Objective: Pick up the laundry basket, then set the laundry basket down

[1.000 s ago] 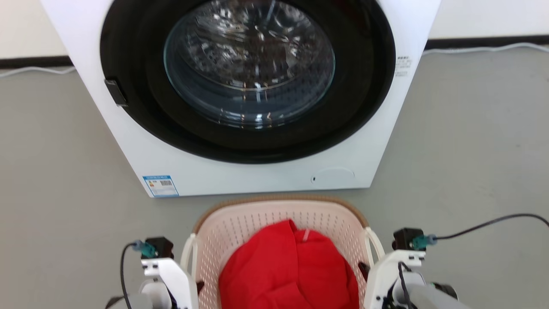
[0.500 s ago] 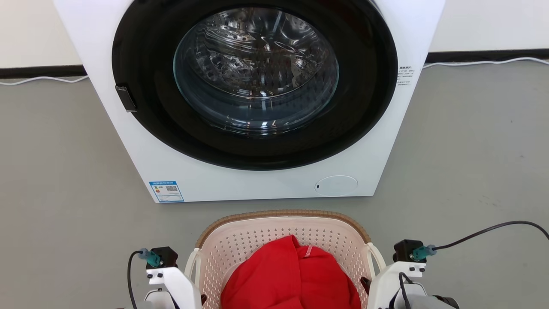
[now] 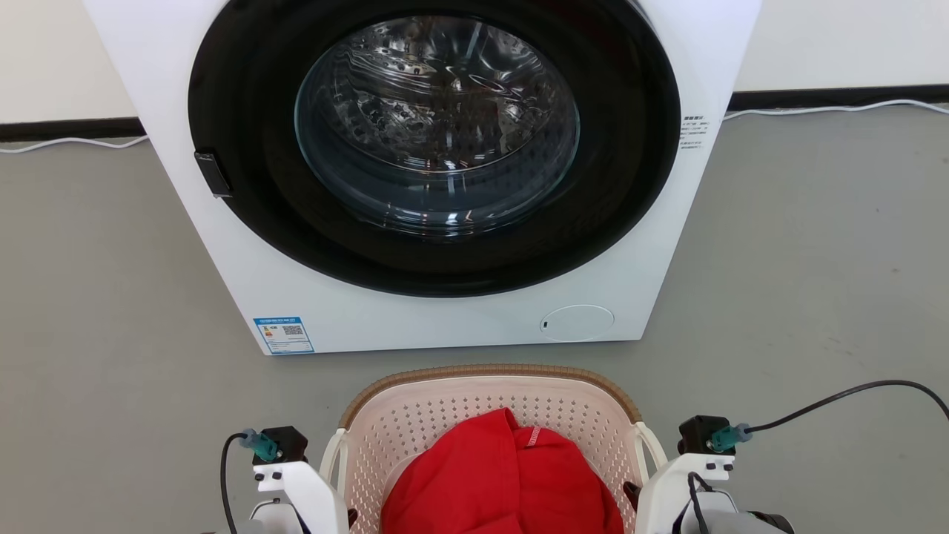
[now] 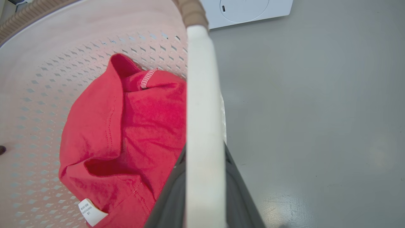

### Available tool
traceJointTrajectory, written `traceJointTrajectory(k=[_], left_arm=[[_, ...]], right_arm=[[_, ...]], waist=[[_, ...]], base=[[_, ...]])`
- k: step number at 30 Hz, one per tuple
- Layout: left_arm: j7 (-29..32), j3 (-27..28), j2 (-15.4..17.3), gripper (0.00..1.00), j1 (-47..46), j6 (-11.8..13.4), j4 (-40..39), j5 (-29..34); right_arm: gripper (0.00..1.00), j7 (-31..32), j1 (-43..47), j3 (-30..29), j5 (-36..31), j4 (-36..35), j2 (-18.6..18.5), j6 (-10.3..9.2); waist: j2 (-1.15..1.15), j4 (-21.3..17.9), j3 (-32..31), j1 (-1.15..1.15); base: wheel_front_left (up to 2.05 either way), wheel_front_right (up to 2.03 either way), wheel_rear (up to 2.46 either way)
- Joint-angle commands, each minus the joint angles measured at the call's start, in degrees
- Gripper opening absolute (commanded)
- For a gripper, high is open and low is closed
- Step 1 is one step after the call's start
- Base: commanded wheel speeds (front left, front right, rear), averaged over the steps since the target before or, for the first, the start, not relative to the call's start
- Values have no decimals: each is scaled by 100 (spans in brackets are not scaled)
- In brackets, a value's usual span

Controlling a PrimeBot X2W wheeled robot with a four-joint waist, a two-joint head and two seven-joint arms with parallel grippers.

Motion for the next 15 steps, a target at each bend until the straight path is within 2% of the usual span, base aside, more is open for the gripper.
traceJointTrajectory(k=[1,15], left_arm=[[-48,138,145,0,-192,-43,-24,-30],[-26,138,84,0,-147,-43,15,-18]], right_arm=[[0,-10,-80,55,32,-42,8,95],[0,2,-75,176,91,-56,8,95]], waist=[[0,-7,-5,0],[0,-49,-64,0]], base=[[0,0,0],[0,0,0]])
